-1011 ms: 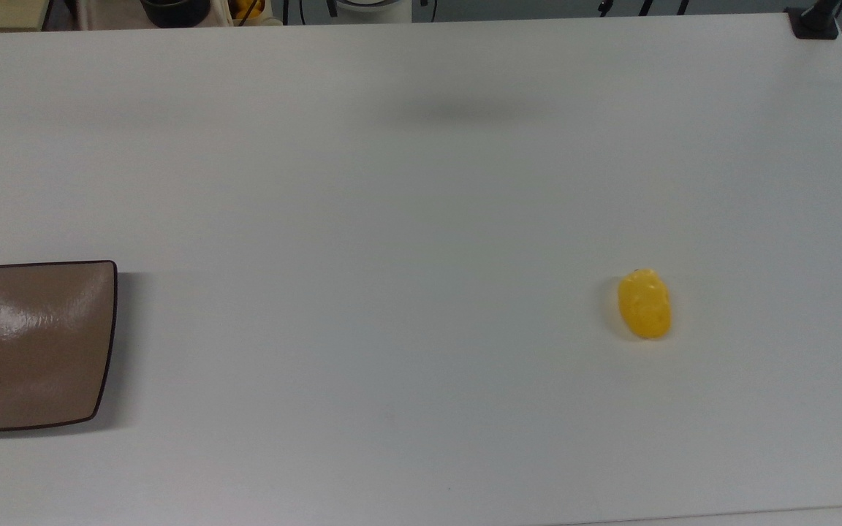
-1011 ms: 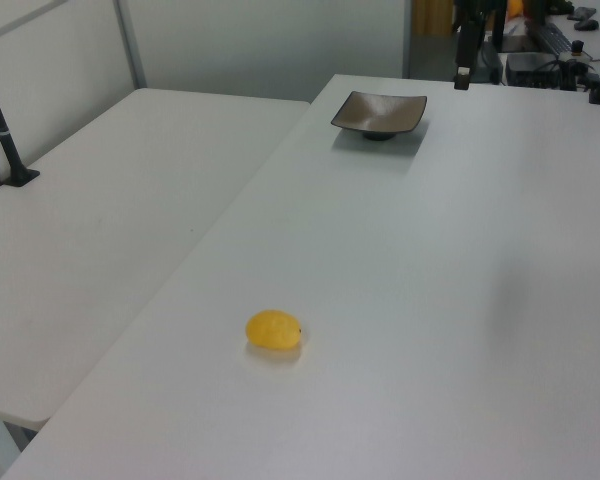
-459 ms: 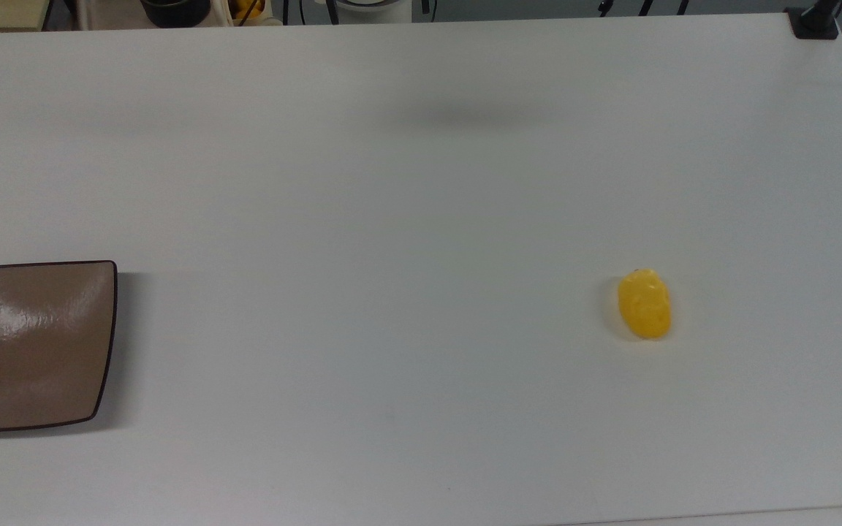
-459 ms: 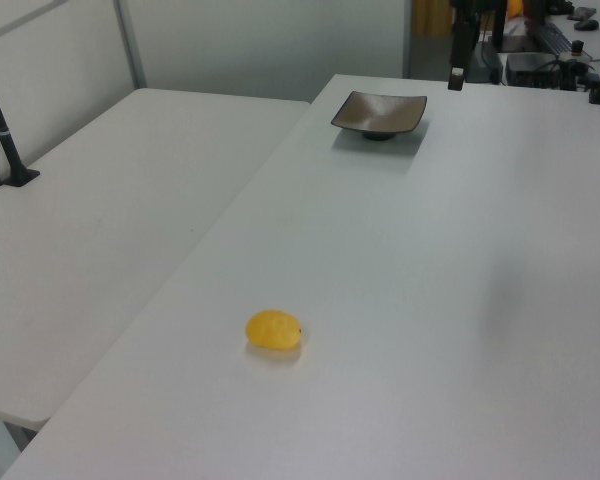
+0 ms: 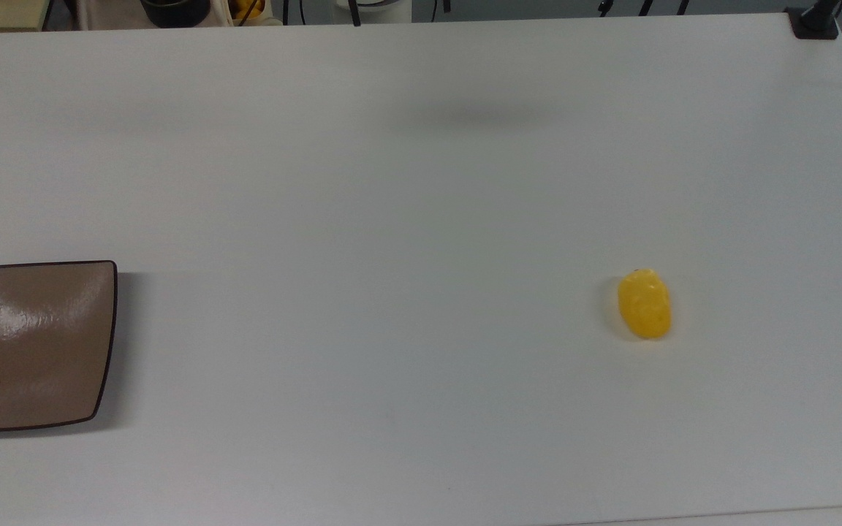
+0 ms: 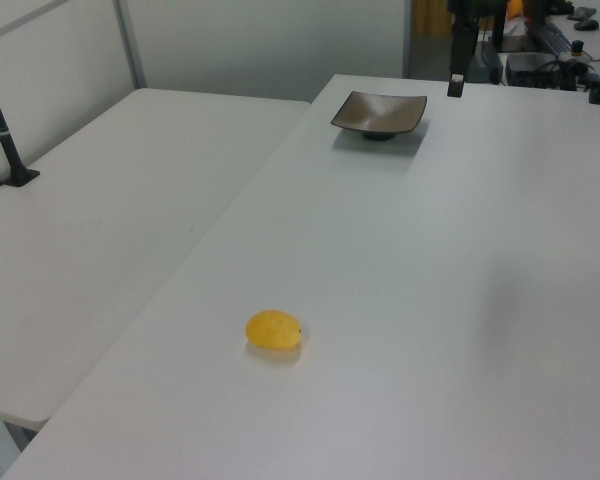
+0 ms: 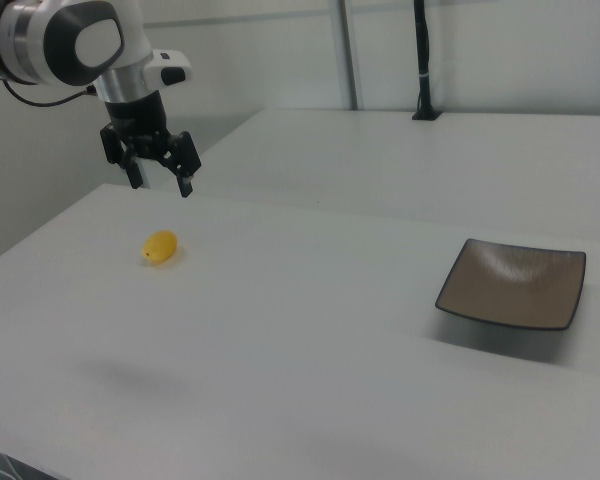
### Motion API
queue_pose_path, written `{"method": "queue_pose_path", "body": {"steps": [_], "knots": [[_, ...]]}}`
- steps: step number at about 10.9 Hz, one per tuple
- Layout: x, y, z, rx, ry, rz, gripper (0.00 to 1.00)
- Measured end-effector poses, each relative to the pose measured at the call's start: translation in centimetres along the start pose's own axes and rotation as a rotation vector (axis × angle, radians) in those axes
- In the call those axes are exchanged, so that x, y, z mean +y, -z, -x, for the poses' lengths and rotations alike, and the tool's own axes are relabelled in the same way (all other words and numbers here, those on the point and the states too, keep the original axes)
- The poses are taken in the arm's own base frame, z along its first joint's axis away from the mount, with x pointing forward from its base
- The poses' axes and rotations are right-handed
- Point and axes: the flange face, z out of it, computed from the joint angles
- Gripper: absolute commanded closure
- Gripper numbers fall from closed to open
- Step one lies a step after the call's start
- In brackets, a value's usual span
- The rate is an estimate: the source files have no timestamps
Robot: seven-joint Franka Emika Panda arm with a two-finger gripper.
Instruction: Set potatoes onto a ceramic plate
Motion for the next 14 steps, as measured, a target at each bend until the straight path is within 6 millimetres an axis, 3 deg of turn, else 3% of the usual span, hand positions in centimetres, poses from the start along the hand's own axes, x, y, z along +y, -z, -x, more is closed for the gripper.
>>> {"method": "queue_pose_path", "body": {"steps": [5,7,10,14], "knots": [[-0.9,-1.8,-0.8,-0.027,0.019,-0.007,0.00],[-3.4,-2.3,-1.8,-0.027,0.038,-0.014,0.00],[-6.6,-1.7,-4.2,0.008,-0.018,-0.004,0.00],[-11.9,-2.8,-7.8,0.057,-0.165,0.025,0.00]]}}
